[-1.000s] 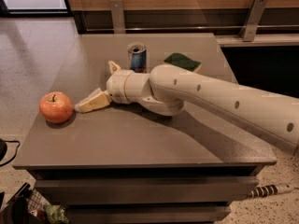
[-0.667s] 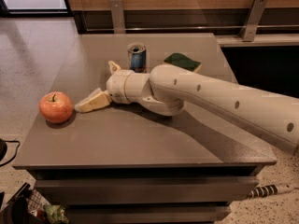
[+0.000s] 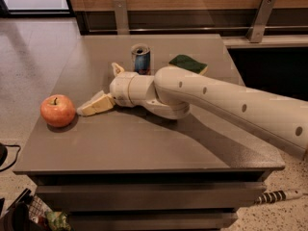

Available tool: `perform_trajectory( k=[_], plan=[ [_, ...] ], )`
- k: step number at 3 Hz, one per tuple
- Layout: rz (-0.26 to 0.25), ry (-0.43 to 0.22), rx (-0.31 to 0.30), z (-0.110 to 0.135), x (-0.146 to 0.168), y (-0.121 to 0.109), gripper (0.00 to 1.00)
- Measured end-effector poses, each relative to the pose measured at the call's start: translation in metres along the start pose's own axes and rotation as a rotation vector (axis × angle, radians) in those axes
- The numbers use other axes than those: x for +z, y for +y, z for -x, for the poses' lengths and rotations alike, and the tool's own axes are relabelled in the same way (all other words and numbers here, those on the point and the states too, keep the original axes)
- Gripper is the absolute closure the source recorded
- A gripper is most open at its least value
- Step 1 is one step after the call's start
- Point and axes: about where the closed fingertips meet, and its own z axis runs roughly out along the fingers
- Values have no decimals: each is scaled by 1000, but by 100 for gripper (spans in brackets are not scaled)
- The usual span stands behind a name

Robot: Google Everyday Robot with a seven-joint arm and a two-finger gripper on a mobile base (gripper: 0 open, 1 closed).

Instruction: Pick apple

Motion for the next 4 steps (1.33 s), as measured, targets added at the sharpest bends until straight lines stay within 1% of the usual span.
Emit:
perform_trajectory(
  k=[1, 4],
  plan=[
    [1, -1, 1, -2, 3, -5, 0],
    [5, -2, 0, -1, 5, -3, 0]
  ],
)
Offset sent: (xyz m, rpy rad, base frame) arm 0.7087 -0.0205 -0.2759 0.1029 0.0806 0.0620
